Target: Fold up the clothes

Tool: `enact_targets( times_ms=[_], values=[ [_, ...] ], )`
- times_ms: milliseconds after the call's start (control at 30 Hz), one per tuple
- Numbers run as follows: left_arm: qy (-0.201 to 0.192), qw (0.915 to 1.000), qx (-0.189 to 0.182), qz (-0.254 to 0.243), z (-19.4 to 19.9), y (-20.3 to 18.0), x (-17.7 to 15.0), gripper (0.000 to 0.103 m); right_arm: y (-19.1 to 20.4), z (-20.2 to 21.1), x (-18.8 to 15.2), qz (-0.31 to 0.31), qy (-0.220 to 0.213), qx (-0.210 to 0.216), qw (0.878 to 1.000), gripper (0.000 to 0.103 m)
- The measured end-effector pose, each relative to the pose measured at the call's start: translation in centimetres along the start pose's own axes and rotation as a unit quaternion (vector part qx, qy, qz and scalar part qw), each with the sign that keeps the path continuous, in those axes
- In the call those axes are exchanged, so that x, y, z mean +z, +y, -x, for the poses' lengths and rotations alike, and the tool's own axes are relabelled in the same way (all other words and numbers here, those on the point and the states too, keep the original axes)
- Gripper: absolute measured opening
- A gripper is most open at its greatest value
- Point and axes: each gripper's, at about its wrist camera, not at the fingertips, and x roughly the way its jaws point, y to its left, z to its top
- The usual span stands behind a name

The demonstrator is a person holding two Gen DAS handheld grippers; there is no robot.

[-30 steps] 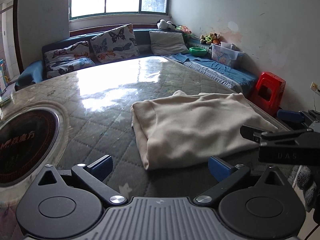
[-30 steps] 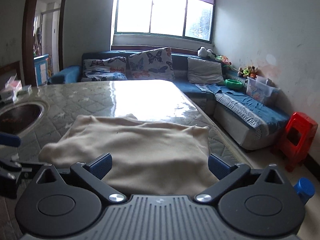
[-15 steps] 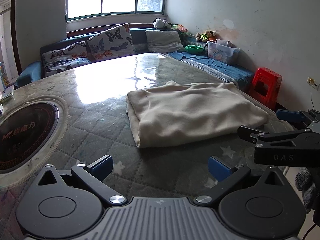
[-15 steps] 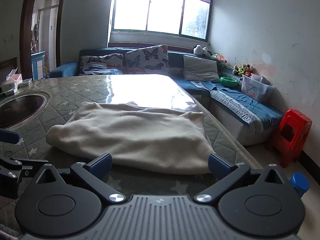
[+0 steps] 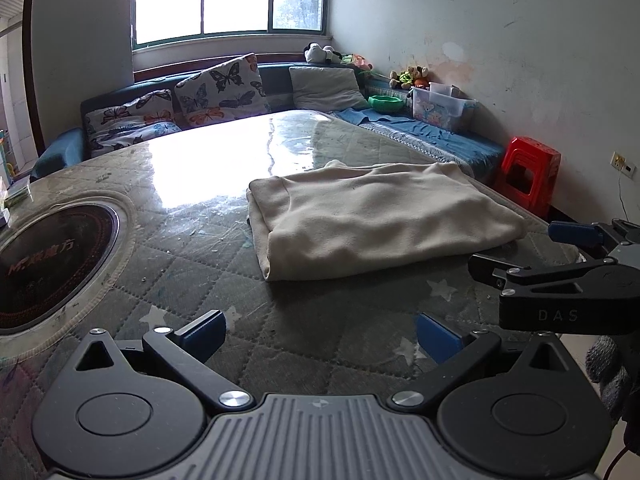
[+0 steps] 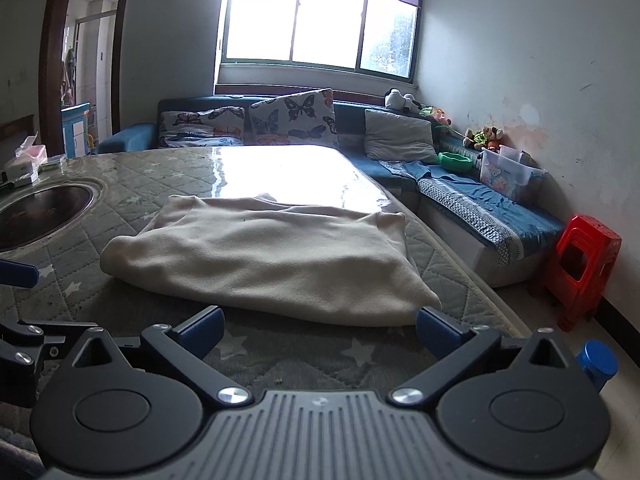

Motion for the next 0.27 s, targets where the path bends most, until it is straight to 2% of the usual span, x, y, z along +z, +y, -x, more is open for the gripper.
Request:
enact_targets(
  times_ms=[267],
  values=[
    [-0.001, 1.0000, 0.001, 0.009, 0.50, -0.15, -0.90, 0.103, 0.47, 0.48, -1.03, 0.002, 0.003, -0.002, 1.000, 0.103]
  ],
)
